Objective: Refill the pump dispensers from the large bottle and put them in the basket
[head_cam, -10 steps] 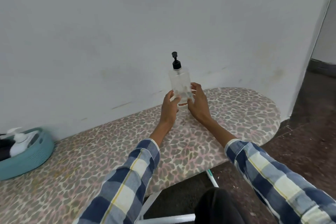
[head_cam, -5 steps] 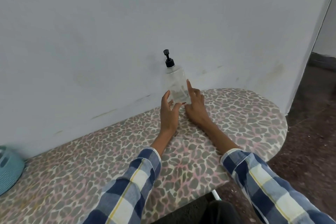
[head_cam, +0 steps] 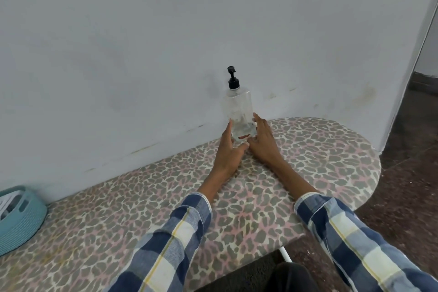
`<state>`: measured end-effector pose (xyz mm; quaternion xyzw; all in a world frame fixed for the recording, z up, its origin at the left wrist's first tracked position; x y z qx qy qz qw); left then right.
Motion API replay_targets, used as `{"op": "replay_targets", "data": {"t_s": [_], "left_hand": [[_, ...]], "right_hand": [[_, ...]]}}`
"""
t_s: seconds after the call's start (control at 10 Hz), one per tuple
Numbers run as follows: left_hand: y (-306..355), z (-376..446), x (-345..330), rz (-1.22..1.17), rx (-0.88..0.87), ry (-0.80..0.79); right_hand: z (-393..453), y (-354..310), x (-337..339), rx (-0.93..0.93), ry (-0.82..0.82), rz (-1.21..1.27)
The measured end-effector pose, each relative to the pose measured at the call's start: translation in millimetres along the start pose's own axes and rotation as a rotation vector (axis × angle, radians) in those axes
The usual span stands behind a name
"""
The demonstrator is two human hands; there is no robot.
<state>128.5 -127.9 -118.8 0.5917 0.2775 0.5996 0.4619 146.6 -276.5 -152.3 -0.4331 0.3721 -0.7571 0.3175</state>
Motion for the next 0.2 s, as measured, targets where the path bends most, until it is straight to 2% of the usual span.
{"op": "replay_targets", "data": {"t_s": [0.2], "left_hand": [[-1, -23, 26, 0.228, -0.018, -0.030]], "right_hand": [[-7, -7, 3, 0.016, 0.120, -0.098]]}}
Point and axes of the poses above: each hand's wrist, its own z-axis towards the middle knuckle, its own x-axis out of the back of the hand, y = z × x, the point moved 1 cm from there along z, towards the middle knuckle, and after that the axes turned 5 degrees about y, right-handed, at the moved point
